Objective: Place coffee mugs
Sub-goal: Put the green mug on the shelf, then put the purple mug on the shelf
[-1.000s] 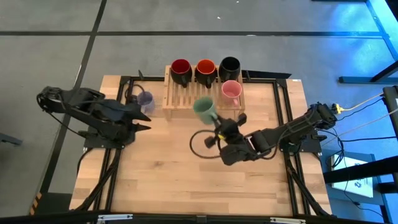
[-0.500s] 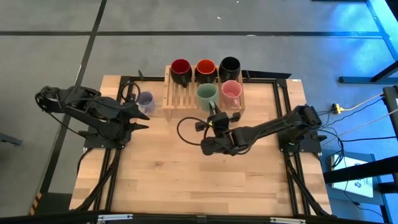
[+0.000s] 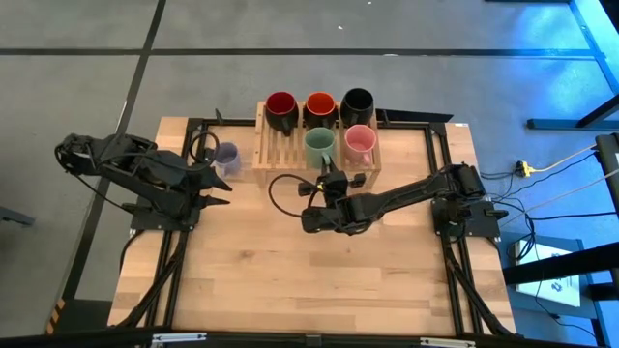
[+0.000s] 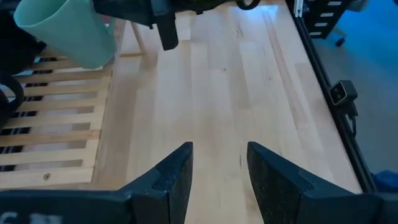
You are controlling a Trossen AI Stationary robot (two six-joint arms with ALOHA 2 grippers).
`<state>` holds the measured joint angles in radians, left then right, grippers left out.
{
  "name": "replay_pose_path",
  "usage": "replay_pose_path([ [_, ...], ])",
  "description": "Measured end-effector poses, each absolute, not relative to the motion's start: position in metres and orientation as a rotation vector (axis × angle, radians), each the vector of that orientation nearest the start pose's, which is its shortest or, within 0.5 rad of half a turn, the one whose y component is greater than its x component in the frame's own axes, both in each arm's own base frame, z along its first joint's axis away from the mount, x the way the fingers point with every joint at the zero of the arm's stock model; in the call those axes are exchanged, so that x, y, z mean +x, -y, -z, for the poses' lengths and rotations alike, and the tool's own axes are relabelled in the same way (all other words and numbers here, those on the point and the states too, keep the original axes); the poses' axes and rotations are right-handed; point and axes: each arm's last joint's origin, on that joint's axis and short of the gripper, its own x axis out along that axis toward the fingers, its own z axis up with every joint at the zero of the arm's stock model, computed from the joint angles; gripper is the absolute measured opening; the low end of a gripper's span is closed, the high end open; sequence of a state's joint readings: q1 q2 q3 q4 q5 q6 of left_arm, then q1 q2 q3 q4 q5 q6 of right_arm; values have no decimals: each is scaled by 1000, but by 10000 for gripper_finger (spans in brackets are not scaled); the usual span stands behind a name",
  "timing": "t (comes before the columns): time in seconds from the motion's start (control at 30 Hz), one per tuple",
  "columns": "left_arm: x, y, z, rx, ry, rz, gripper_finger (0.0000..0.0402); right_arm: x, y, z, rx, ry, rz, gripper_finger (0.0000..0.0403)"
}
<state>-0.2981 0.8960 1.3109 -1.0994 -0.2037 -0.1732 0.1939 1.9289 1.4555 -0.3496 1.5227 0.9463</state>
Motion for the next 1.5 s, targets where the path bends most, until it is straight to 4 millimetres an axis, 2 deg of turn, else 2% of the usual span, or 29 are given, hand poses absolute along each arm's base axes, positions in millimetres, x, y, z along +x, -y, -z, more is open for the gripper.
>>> replay_pose_path([
  [0.27, 126, 33, -403, 2, -669, 39, 147, 404, -45, -241, 148, 32, 1333, 24],
  [0.5, 126, 33, -403, 2, -669, 39, 147, 406, -46, -239, 201, -35, 1265, 84],
  [0.8, 126, 33, -403, 1, -669, 39, 147, 407, -40, -238, 211, -66, 1257, 120],
  [1.0, 126, 33, -403, 1, -669, 39, 147, 406, -41, -238, 196, -71, 1258, 179],
  [1.13, 126, 33, -403, 1, -669, 39, 147, 396, -46, -253, 161, -54, 1271, 215],
  [1.3, 126, 32, -403, 7, -666, 24, 147, 382, -53, -283, 134, -96, 1206, 229],
  [1.4, 126, 32, -403, 14, -664, 14, 147, 372, -59, -303, 198, -161, 1068, 229],
  [1.5, 126, 30, -402, 35, -665, -39, 147, 358, -67, -326, 319, -229, 853, 229],
])
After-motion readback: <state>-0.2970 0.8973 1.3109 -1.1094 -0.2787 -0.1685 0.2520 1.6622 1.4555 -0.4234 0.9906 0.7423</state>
